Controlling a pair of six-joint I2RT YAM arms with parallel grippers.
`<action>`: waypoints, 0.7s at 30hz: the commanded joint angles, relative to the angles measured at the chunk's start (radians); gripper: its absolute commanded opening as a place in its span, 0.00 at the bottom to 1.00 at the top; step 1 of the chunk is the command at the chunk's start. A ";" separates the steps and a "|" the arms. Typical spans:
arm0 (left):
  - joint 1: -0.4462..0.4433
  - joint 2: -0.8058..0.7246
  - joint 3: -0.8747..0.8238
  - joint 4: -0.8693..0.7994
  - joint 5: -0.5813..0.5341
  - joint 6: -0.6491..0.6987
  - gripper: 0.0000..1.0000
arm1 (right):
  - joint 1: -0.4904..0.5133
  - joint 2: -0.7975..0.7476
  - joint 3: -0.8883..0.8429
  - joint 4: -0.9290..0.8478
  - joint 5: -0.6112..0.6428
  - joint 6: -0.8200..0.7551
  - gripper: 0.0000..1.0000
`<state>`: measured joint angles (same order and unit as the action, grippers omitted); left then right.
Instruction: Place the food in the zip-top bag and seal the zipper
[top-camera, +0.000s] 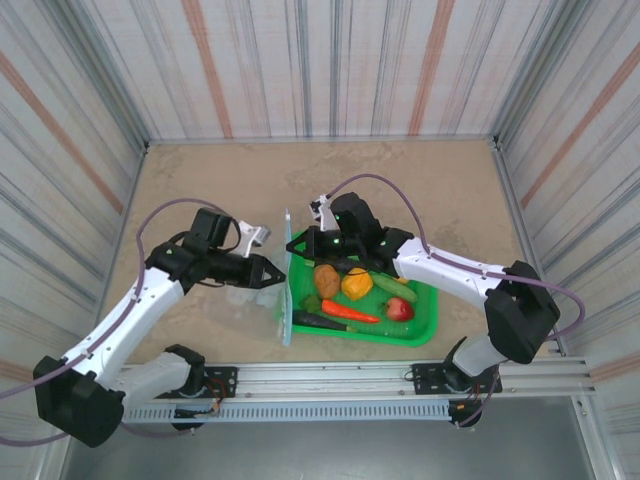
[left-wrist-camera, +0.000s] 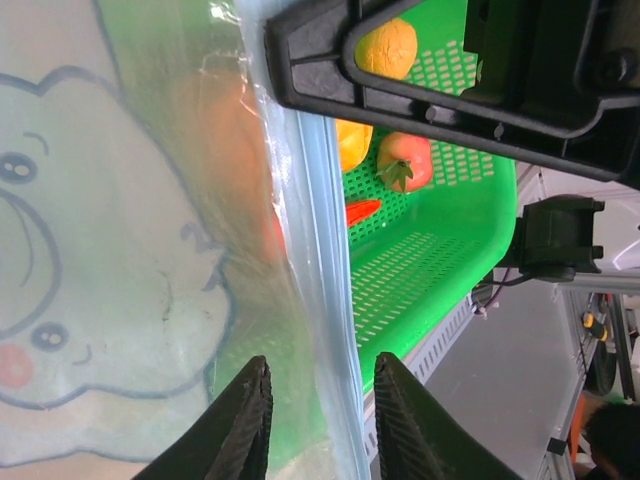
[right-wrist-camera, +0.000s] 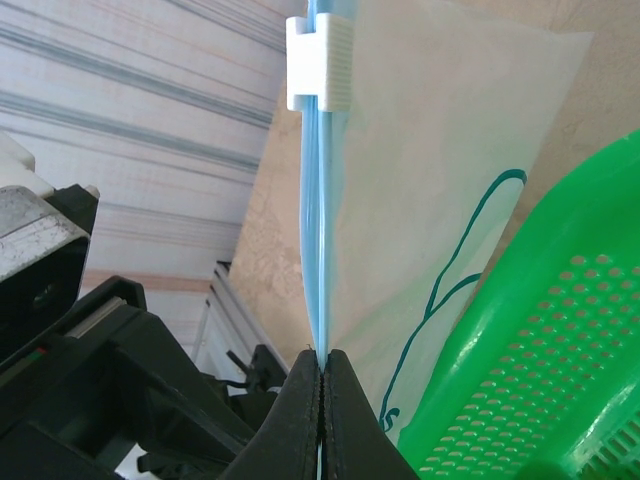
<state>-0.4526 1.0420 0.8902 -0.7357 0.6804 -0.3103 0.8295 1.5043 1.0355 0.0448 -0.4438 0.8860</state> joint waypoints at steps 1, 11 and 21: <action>-0.035 0.009 0.031 -0.011 -0.068 0.009 0.35 | -0.007 -0.003 0.005 -0.001 -0.017 0.022 0.00; -0.084 0.062 0.061 -0.051 -0.262 0.015 0.34 | -0.015 -0.004 -0.006 0.009 -0.016 0.028 0.00; -0.090 0.070 0.068 -0.061 -0.286 0.027 0.23 | -0.021 -0.005 -0.020 0.018 -0.009 0.036 0.00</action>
<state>-0.5327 1.1034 0.9298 -0.7700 0.4133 -0.3061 0.8112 1.5043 1.0225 0.0494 -0.4461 0.9062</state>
